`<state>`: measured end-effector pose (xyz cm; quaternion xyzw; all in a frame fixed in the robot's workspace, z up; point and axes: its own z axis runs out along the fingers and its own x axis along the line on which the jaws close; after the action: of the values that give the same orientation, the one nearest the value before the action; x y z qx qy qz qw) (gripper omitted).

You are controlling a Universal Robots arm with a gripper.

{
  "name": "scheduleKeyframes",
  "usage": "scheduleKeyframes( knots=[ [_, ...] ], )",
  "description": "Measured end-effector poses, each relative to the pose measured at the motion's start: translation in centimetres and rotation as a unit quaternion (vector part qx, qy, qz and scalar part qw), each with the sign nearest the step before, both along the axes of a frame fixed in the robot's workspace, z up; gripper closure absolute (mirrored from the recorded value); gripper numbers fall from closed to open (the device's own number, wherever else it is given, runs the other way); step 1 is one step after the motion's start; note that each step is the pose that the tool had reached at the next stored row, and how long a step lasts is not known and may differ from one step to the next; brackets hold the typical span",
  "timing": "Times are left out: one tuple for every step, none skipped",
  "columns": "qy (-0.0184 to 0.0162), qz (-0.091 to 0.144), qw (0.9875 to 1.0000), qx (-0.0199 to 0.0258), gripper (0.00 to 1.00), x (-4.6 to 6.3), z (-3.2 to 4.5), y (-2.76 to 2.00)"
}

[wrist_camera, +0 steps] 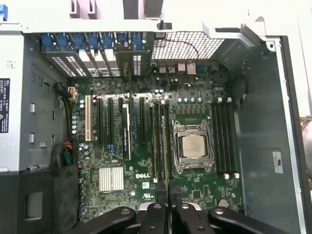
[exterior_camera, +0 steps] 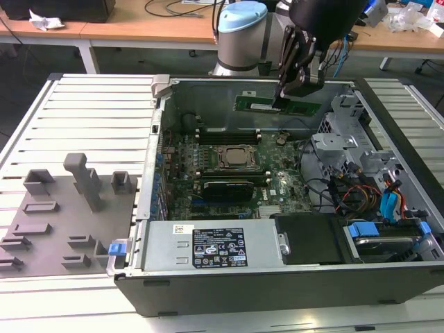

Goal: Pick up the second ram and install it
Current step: 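Pick up the second ram and move it above second insertion slot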

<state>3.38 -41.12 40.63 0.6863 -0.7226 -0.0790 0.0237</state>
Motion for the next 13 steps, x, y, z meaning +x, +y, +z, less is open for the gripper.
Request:
scheduleKeyframes(
  knots=[
    [0.0000, 0.000, 1.0000, 0.0000, 0.87, 0.0, -0.13, 0.00],
    [0.0001, 0.000, 1.0000, 0.0000, 0.87, 0.1, -0.28, 0.00],
    [0.0001, 0.000, 1.0000, 0.0000, 0.87, 0.1, -0.41, 0.00],
    [0.0002, 0.000, 1.0000, 0.0000, 0.87, 0.2, -0.52, 0.00],
    [0.0002, 0.000, 1.0000, 0.0000, 0.87, 0.2, -0.72, 0.00],
    [0.0003, 0.000, 1.0000, 0.0001, 0.87, 0.3, -0.90, 0.00],
    [0.0004, 0.000, 1.0000, 0.0000, 0.87, 0.3, -1.07, 0.00],
    [0.0005, 0.000, 1.0000, 0.0000, 0.87, 0.4, -1.24, 0.00],
    [0.0005, 0.000, 1.0000, 0.0000, 0.87, 0.4, -1.35, 0.00],
    [0.0006, 0.000, 1.0000, 0.0000, 0.87, 0.4, -1.44, 0.00],
    [0.0006, 0.000, 1.0000, 0.0000, 0.87, 0.5, -1.61, 0.00],
    [0.0007, 0.000, 1.0000, 0.0000, 0.87, 0.5, -1.81, 0.00],
    [0.0008, 0.000, 1.0000, 0.0000, 0.87, 0.5, -2.00, 0.00]
  ],
)
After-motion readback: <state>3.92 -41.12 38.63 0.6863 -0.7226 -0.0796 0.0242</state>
